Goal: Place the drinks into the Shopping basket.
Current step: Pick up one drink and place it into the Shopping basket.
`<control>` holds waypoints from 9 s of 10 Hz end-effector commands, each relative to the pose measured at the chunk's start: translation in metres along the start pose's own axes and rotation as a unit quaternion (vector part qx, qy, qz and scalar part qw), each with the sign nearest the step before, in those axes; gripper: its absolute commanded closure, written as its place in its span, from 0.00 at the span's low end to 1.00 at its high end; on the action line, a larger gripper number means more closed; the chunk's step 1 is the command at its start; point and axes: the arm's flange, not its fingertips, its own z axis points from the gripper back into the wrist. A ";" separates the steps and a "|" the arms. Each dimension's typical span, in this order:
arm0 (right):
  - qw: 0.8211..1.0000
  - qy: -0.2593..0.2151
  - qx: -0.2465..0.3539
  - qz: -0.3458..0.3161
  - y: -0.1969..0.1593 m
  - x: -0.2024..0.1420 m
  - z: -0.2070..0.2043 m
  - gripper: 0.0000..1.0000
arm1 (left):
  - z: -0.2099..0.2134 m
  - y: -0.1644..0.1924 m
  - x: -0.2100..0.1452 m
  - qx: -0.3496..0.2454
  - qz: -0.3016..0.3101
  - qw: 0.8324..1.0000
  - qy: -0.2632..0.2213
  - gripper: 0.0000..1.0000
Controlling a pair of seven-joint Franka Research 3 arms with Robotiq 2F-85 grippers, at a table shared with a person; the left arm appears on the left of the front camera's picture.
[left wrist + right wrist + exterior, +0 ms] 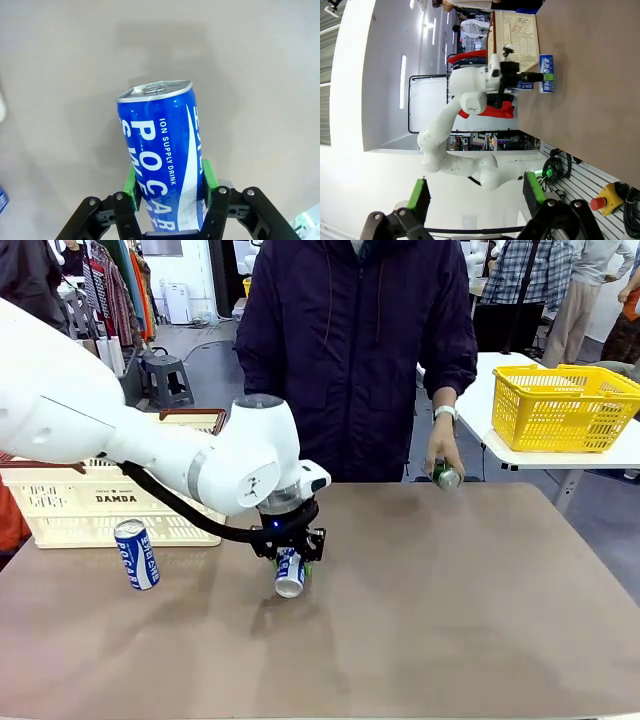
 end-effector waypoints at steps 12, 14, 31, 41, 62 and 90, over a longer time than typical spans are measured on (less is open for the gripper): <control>1.000 -0.003 0.008 -0.009 0.007 0.001 -0.001 0.00 | 0.292 0.199 -0.220 0.066 0.042 0.995 -0.055 1.00; 1.000 -0.003 0.008 -0.009 0.007 0.001 -0.001 0.00 | 0.292 0.199 -0.220 0.066 0.042 0.995 -0.055 1.00; 1.000 -0.003 0.008 -0.009 0.007 0.001 -0.001 0.00 | 0.254 0.408 0.080 0.042 0.060 0.994 -0.078 1.00; 1.000 -0.003 0.008 -0.009 0.007 0.001 -0.001 0.00 | 0.118 0.425 0.139 0.043 0.095 0.994 0.031 1.00; 1.000 -0.003 0.008 -0.009 0.007 0.001 -0.001 0.00 | 0.246 0.505 -0.171 -0.541 -0.008 0.841 -0.026 0.00; 1.000 -0.003 0.008 -0.009 0.007 0.001 -0.001 0.00 | 0.218 0.258 -0.078 0.036 -0.021 0.999 -0.031 0.00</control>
